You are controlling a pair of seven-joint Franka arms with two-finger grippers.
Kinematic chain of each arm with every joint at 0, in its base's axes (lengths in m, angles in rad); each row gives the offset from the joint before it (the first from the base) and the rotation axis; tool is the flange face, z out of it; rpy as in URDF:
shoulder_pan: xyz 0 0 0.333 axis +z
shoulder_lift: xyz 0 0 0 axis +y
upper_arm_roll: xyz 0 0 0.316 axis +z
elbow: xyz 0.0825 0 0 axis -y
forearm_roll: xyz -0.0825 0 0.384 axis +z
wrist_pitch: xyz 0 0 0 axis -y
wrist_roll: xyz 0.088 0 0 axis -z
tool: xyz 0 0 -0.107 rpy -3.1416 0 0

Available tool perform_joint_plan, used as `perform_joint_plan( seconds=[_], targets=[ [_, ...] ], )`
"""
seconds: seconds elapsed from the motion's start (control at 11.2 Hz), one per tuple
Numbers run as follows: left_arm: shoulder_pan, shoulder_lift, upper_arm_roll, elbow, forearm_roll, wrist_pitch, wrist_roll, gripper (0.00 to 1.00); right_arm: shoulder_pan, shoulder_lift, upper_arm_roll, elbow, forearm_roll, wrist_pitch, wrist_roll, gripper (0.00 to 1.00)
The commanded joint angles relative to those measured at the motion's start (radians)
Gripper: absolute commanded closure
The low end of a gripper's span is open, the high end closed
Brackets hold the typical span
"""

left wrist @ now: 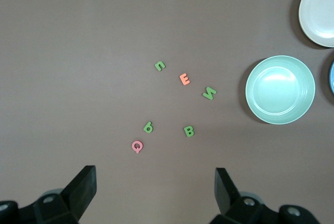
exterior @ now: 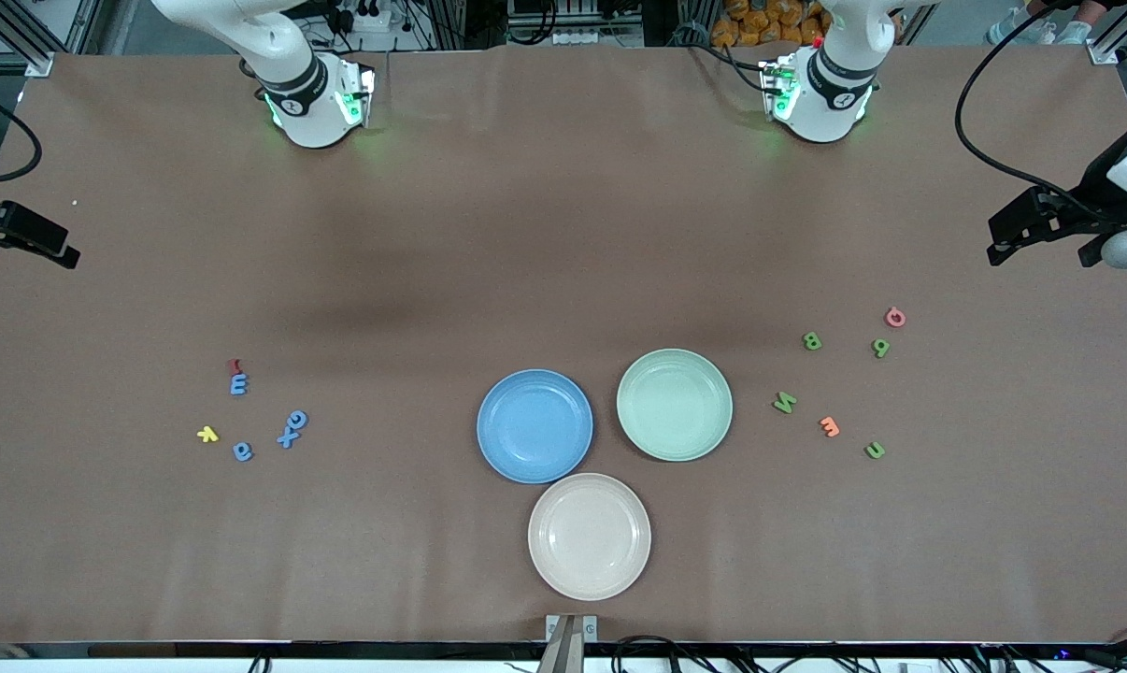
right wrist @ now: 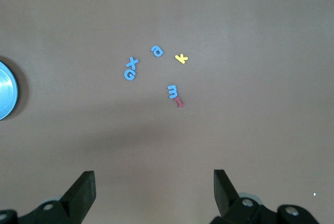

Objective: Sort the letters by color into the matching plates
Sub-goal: 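Raise both grippers from rest toward the foam letter clusters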

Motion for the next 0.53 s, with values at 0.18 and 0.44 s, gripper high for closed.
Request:
perform_joint_plan(
  seconds=[0.18,0.44],
  targets=[
    [0.010,0.018,0.000,0.020,-0.023,-0.003,0.001,0.00,0.005,-0.005,0.010,0.006,-0.015,-0.013,0.011,0.00],
    [0.005,0.054,0.010,-0.001,-0.061,-0.001,0.005,0.00,0.003,0.001,0.010,0.003,-0.015,-0.010,0.011,0.00]
  ],
)
